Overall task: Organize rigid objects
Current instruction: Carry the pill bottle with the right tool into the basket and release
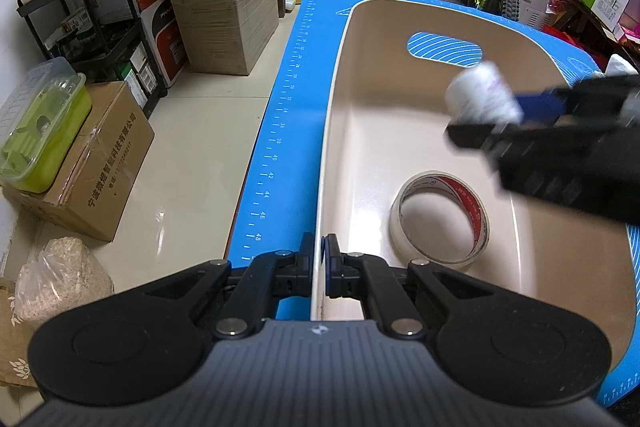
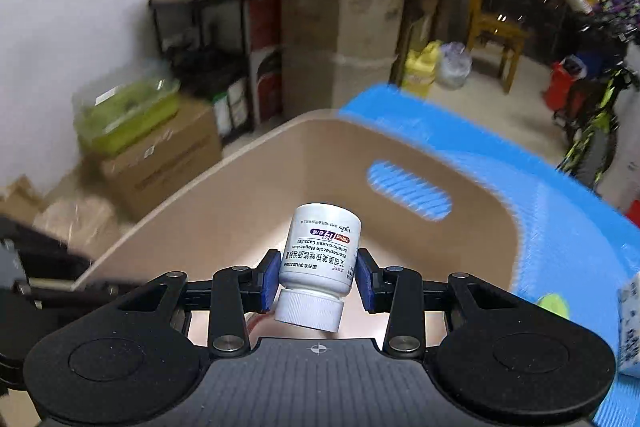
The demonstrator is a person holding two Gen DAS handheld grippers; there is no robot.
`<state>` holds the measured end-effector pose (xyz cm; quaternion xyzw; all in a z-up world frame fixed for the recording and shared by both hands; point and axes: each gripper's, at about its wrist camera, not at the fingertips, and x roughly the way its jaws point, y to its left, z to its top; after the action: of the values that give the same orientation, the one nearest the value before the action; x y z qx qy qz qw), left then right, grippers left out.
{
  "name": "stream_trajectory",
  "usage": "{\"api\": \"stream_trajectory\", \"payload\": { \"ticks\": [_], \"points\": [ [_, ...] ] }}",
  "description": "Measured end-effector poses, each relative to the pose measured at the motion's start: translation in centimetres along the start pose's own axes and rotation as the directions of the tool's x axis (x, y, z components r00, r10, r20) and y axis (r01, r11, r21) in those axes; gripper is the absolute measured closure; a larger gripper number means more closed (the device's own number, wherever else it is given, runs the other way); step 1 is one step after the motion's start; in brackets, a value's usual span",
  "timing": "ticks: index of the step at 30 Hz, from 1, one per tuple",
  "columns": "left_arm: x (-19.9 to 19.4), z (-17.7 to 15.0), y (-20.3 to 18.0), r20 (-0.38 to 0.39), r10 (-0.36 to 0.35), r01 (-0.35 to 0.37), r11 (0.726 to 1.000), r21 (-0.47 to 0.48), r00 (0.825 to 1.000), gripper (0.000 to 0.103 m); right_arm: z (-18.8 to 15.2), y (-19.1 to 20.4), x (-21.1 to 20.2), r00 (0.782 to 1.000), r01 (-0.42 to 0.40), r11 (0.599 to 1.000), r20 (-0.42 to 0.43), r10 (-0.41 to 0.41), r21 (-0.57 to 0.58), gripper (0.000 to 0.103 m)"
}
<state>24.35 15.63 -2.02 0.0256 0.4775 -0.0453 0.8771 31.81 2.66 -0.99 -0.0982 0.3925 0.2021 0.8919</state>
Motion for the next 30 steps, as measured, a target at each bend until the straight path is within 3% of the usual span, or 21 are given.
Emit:
{"api": "stream_trajectory", "payload": {
  "ticks": [5,8,25,30],
  "points": [
    [0.0,0.0,0.0,0.0,-0.002,0.002,1.0,-0.002,1.0,0.097,-0.8,1.0,2.6,0.994,-0.003,1.0,-0.113,0.001,-0.015,0.057],
    [0.0,-0.1,0.0,0.0,-0.001,0.001,1.0,-0.001,1.0,0.097,-0.8,1.2,4.2,0.978,-0.019,1.0,-0.207,0.016,-0.012,0.057],
    [0.1,-0.1,0.0,0.001,-0.003,0.003,1.0,-0.002,1.0,0.097,-1.6,2.0,8.8,0.913,0.027,0.998,-0.405,-0.046,-0.052,0.055],
    [0.2,-0.1,-0.1,0.001,-0.005,0.005,1.0,-0.004,1.0,0.097,-1.0,1.9,7.7,0.931,0.012,0.999,-0.364,-0.025,-0.037,0.053]
  ]
}}
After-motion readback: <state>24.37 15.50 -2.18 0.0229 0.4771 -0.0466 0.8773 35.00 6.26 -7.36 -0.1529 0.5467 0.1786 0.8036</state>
